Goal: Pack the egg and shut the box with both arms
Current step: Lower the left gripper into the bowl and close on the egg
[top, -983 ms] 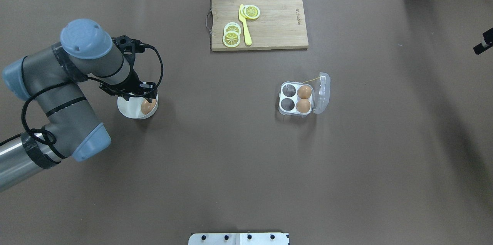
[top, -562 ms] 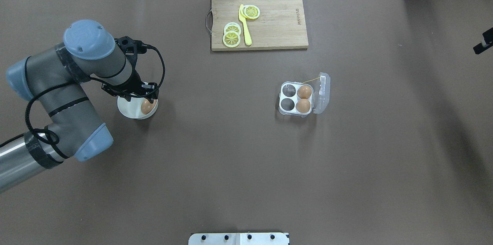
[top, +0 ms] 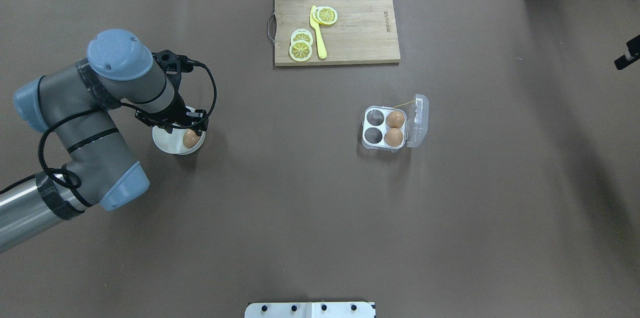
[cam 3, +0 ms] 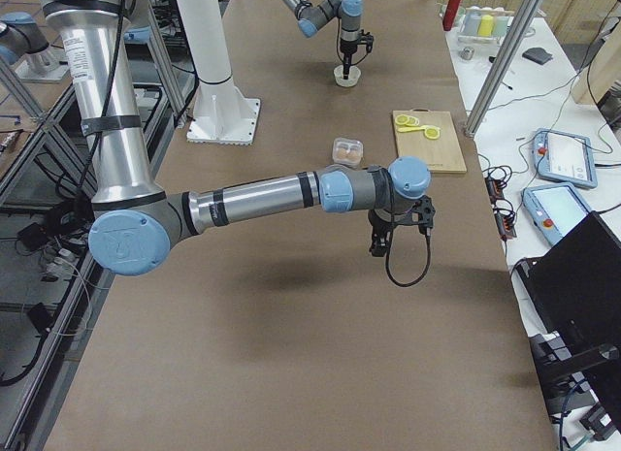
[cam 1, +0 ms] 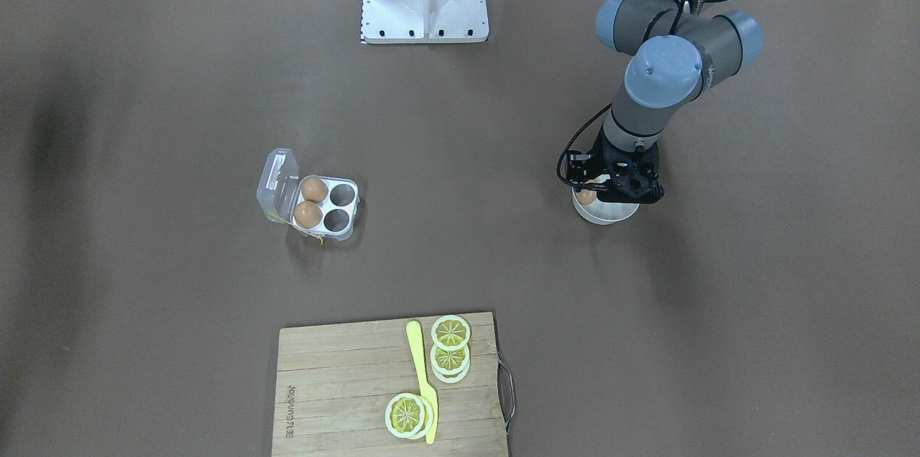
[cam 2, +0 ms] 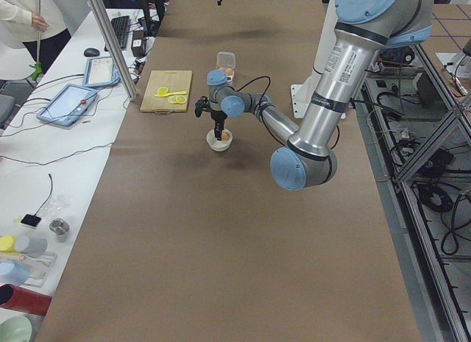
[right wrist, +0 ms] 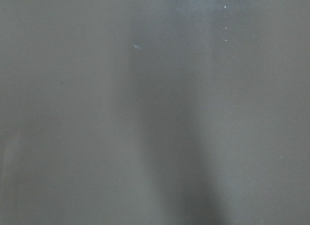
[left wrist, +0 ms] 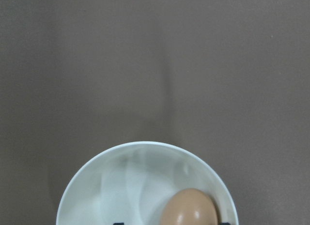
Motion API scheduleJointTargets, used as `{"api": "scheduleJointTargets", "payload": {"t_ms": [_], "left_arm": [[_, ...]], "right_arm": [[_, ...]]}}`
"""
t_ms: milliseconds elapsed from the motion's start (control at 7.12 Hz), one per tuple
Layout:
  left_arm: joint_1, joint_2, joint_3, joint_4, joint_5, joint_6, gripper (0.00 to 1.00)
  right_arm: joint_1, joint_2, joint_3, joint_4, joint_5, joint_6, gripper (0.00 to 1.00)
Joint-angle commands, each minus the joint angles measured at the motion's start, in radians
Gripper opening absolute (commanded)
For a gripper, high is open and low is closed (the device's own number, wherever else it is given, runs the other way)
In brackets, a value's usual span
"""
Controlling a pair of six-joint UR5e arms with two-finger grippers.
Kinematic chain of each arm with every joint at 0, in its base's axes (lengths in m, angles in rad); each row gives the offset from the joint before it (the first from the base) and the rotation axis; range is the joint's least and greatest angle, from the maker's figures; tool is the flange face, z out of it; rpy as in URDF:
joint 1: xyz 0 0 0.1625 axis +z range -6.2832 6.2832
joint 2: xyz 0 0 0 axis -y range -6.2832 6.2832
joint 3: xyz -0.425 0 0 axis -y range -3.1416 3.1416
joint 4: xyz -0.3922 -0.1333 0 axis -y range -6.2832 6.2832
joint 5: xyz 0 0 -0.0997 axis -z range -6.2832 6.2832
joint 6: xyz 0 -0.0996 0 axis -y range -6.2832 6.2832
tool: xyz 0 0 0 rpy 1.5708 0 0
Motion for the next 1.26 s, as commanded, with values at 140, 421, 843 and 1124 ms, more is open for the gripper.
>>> {"api": "scheduleJointTargets", "payload": {"t_ms": [140,421,843,1124], "left_arm": [[0.001,0.001,0.037,-0.058,-0.005,-0.001,0.72],[0.001,0.001,0.041,-0.059,-0.005,-0.001,0.73],[0.001,0.001,0.034,-0.056,-0.012,-0.005,0.75],[0.005,0.003,0.034,-0.056,-0.012,-0.007,0.75]], "right_arm": [[0.000,0.001,0.014,0.000,0.000,0.018,1.00],[0.000,-0.001,0.017,0.000,0.000,0.021,1.00],[-0.001,-0.001,0.017,0.000,0.000,0.029,1.00],[0.000,-0.001,0.017,0.000,0.000,0.029,1.00]]}}
